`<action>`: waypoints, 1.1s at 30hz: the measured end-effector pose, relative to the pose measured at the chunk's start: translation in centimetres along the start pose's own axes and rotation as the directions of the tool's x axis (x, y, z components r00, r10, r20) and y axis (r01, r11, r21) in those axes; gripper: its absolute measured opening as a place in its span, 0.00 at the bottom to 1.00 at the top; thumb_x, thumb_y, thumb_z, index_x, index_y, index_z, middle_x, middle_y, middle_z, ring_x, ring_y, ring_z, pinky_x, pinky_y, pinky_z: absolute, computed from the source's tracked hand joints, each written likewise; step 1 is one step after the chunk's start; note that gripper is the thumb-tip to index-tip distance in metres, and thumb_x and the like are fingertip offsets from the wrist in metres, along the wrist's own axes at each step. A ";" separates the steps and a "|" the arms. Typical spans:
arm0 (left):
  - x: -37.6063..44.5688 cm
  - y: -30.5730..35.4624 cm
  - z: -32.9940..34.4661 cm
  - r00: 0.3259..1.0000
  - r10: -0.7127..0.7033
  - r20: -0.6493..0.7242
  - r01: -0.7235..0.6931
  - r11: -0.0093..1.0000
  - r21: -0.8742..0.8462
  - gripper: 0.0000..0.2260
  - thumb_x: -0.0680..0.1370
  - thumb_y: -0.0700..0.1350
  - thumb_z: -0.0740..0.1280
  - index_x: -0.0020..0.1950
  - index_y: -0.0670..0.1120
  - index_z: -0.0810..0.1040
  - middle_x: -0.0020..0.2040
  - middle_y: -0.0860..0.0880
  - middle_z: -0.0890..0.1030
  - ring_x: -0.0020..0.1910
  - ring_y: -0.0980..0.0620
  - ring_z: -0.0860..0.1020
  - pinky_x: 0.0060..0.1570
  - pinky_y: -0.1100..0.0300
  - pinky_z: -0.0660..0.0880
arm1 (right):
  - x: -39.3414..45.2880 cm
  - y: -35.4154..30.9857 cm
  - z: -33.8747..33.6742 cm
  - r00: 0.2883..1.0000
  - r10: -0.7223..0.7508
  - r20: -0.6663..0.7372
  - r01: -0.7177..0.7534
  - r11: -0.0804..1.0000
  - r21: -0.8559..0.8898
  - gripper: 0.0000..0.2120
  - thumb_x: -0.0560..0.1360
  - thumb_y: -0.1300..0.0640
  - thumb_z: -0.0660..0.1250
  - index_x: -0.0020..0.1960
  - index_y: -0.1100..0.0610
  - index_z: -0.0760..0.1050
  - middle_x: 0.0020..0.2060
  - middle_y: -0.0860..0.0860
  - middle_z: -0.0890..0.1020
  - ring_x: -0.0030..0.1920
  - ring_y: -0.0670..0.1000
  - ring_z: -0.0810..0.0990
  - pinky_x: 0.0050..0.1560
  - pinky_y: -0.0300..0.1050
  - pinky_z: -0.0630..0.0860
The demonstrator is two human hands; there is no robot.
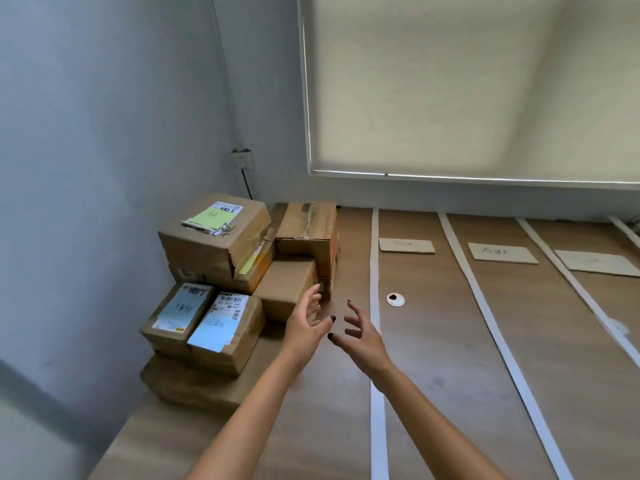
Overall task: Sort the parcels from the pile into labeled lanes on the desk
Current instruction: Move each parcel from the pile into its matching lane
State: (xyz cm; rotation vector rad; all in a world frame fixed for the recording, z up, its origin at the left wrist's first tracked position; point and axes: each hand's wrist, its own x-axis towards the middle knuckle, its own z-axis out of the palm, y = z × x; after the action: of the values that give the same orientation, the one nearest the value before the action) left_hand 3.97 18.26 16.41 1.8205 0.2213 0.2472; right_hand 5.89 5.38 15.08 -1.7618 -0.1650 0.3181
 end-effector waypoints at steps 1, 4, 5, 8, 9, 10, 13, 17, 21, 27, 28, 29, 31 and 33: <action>0.0 -0.5 -1.7 1.000 -0.010 -0.009 0.010 1.000 0.002 0.29 0.75 0.37 0.67 0.73 0.55 0.63 0.69 0.51 0.69 0.68 0.52 0.67 0.67 0.51 0.69 | 0.0 -0.1 1.6 1.000 0.006 0.026 -0.006 1.000 -0.004 0.36 0.71 0.57 0.72 0.73 0.49 0.59 0.65 0.52 0.70 0.60 0.51 0.72 0.61 0.49 0.75; 0.5 -2.4 -7.1 0.997 -0.055 -0.049 0.056 0.998 0.020 0.27 0.76 0.37 0.66 0.71 0.57 0.64 0.67 0.52 0.70 0.67 0.53 0.69 0.64 0.53 0.71 | 0.5 -0.5 6.1 0.991 0.005 0.131 -0.008 1.000 0.022 0.33 0.72 0.59 0.71 0.72 0.50 0.59 0.64 0.53 0.71 0.55 0.45 0.74 0.52 0.35 0.77; 0.7 -3.0 -8.8 0.995 -0.065 -0.075 0.067 0.998 0.022 0.27 0.76 0.38 0.66 0.70 0.57 0.64 0.66 0.53 0.71 0.66 0.53 0.70 0.62 0.57 0.71 | 0.8 -0.5 7.5 0.988 0.007 0.153 -0.011 1.000 0.023 0.33 0.72 0.60 0.70 0.72 0.51 0.59 0.65 0.54 0.71 0.57 0.45 0.74 0.53 0.36 0.77; 1.1 -5.0 -13.3 0.979 -0.105 -0.172 0.118 0.991 0.067 0.25 0.76 0.39 0.66 0.69 0.56 0.66 0.62 0.54 0.71 0.62 0.55 0.70 0.53 0.65 0.71 | 1.8 -0.5 11.4 0.981 0.065 0.183 -0.063 0.998 -0.015 0.35 0.72 0.58 0.71 0.74 0.50 0.57 0.67 0.54 0.68 0.65 0.52 0.70 0.63 0.47 0.73; 1.1 -5.7 -14.6 0.972 -0.111 -0.205 0.134 0.986 0.100 0.25 0.76 0.38 0.67 0.69 0.56 0.66 0.62 0.53 0.71 0.61 0.56 0.70 0.51 0.66 0.71 | 2.1 -0.4 12.5 0.977 0.086 0.194 -0.082 0.996 -0.028 0.36 0.72 0.57 0.71 0.74 0.49 0.57 0.67 0.54 0.68 0.65 0.52 0.69 0.64 0.48 0.72; 1.2 -6.4 -15.8 0.967 -0.111 -0.231 0.146 0.979 0.144 0.25 0.76 0.38 0.67 0.69 0.55 0.67 0.62 0.52 0.71 0.60 0.56 0.70 0.50 0.68 0.70 | 2.5 -0.3 13.6 0.973 0.102 0.208 -0.096 0.995 -0.039 0.36 0.72 0.56 0.71 0.74 0.49 0.56 0.68 0.53 0.67 0.65 0.52 0.69 0.64 0.48 0.72; 1.3 -8.5 -18.5 0.968 -0.099 -0.232 0.172 0.931 0.321 0.25 0.75 0.38 0.66 0.70 0.53 0.66 0.66 0.50 0.70 0.63 0.55 0.68 0.51 0.67 0.70 | 3.3 0.1 16.4 0.963 0.124 0.241 -0.110 0.991 -0.071 0.38 0.71 0.53 0.71 0.75 0.49 0.54 0.69 0.53 0.68 0.66 0.52 0.69 0.65 0.48 0.70; 1.1 -10.6 -19.4 0.992 -0.057 -0.116 0.111 0.835 0.538 0.25 0.78 0.41 0.64 0.73 0.51 0.60 0.71 0.50 0.64 0.69 0.53 0.62 0.59 0.63 0.64 | 4.2 0.7 19.0 0.960 0.149 0.238 -0.141 0.989 -0.051 0.40 0.72 0.52 0.70 0.76 0.52 0.50 0.71 0.52 0.67 0.68 0.52 0.68 0.67 0.49 0.68; 1.2 -11.4 -19.0 0.985 -0.070 -0.156 0.148 0.802 0.578 0.25 0.79 0.43 0.61 0.75 0.50 0.57 0.73 0.48 0.61 0.71 0.51 0.58 0.68 0.57 0.61 | 4.6 1.1 20.6 0.955 0.176 0.237 -0.185 0.983 0.015 0.37 0.74 0.56 0.68 0.76 0.51 0.50 0.66 0.47 0.71 0.57 0.42 0.74 0.55 0.34 0.72; 0.9 -11.1 -17.9 0.951 -0.054 -0.305 0.198 0.863 0.465 0.26 0.78 0.41 0.63 0.74 0.49 0.59 0.71 0.48 0.65 0.68 0.50 0.56 0.66 0.56 0.61 | 4.4 1.6 21.3 0.960 0.167 0.224 -0.190 0.978 0.087 0.28 0.73 0.60 0.69 0.61 0.40 0.57 0.51 0.35 0.74 0.49 0.36 0.77 0.41 0.29 0.74; 0.6 -11.1 -17.7 0.948 -0.044 -0.316 0.188 0.878 0.440 0.27 0.77 0.40 0.64 0.74 0.49 0.59 0.70 0.48 0.64 0.67 0.51 0.57 0.64 0.58 0.63 | 4.3 1.7 21.2 0.960 0.169 0.225 -0.196 0.975 0.102 0.28 0.73 0.61 0.69 0.62 0.41 0.57 0.51 0.35 0.74 0.50 0.35 0.77 0.42 0.29 0.75; 0.3 -11.1 -17.4 0.944 -0.033 -0.328 0.175 0.894 0.413 0.27 0.77 0.40 0.66 0.74 0.50 0.60 0.69 0.48 0.63 0.66 0.52 0.58 0.61 0.61 0.64 | 4.1 1.9 21.1 0.959 0.172 0.225 -0.202 0.973 0.114 0.29 0.73 0.61 0.69 0.63 0.42 0.57 0.51 0.34 0.74 0.49 0.34 0.77 0.42 0.28 0.74; -0.4 -11.1 -16.7 0.932 -0.036 -0.362 0.159 0.935 0.316 0.29 0.75 0.38 0.67 0.73 0.50 0.61 0.66 0.49 0.63 0.65 0.55 0.59 0.53 0.72 0.67 | 3.7 2.2 20.9 0.962 0.167 0.216 -0.196 0.973 0.124 0.30 0.73 0.61 0.69 0.65 0.43 0.56 0.51 0.32 0.72 0.49 0.31 0.76 0.42 0.27 0.75; -0.8 -10.9 -16.3 0.912 -0.070 -0.405 0.150 0.974 0.170 0.29 0.74 0.37 0.69 0.72 0.50 0.62 0.63 0.52 0.62 0.64 0.58 0.61 0.43 0.79 0.70 | 3.3 2.2 20.5 0.971 0.143 0.192 -0.168 0.979 0.119 0.32 0.73 0.59 0.70 0.68 0.44 0.55 0.53 0.34 0.72 0.52 0.34 0.75 0.44 0.29 0.76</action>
State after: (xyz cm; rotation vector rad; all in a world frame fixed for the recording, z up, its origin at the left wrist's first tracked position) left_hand -1.66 35.88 9.98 1.9323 0.6538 0.5314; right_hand 2.74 25.02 8.68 -1.6139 -0.1333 0.5932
